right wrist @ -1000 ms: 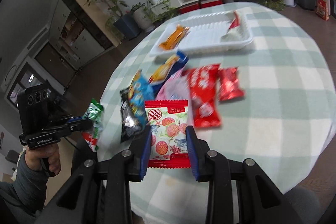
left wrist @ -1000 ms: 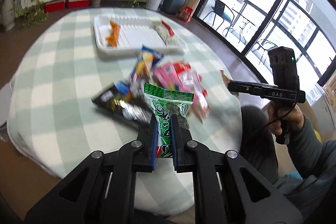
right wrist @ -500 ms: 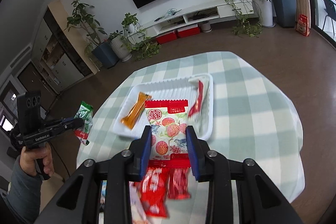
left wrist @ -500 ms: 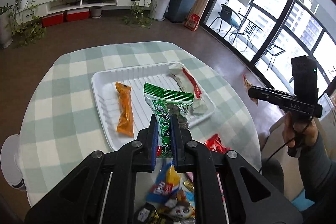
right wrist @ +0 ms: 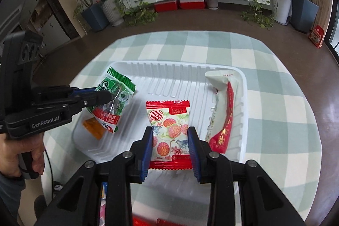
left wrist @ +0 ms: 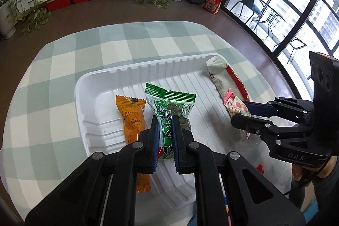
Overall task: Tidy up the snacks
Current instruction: 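Carry the green packet into the tray with the left gripper while the right gripper carries the biscuit packet there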
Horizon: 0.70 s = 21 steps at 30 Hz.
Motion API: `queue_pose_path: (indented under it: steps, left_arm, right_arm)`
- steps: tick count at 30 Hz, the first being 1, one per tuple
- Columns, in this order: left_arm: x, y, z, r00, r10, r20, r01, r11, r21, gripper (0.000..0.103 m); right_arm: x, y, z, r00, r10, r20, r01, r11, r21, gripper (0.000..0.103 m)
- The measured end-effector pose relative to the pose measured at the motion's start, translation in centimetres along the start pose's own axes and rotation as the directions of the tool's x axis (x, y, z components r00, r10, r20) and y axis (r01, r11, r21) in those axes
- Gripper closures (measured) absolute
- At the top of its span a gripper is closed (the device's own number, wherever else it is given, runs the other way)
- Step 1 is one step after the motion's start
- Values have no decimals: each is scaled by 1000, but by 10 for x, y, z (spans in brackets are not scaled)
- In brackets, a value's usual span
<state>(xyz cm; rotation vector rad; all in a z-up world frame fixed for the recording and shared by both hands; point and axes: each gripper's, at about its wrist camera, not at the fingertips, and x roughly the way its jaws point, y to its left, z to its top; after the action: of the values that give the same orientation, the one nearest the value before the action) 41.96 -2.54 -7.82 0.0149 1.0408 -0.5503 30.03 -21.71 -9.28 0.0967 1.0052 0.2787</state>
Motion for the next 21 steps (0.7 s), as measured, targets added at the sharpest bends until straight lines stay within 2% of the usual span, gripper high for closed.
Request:
queue_pose_path:
  steps: [10, 21]
  left_arm:
    - [27, -5, -7, 998, 48, -47, -46, 998, 48, 93]
    - [28, 2, -11, 997, 63, -40, -63, 998, 15, 88]
  right_arm:
    - [35, 9, -2, 997, -59, -41, 57, 997, -45, 68]
    - [40, 12, -4, 997, -61, -39, 59, 997, -49, 65]
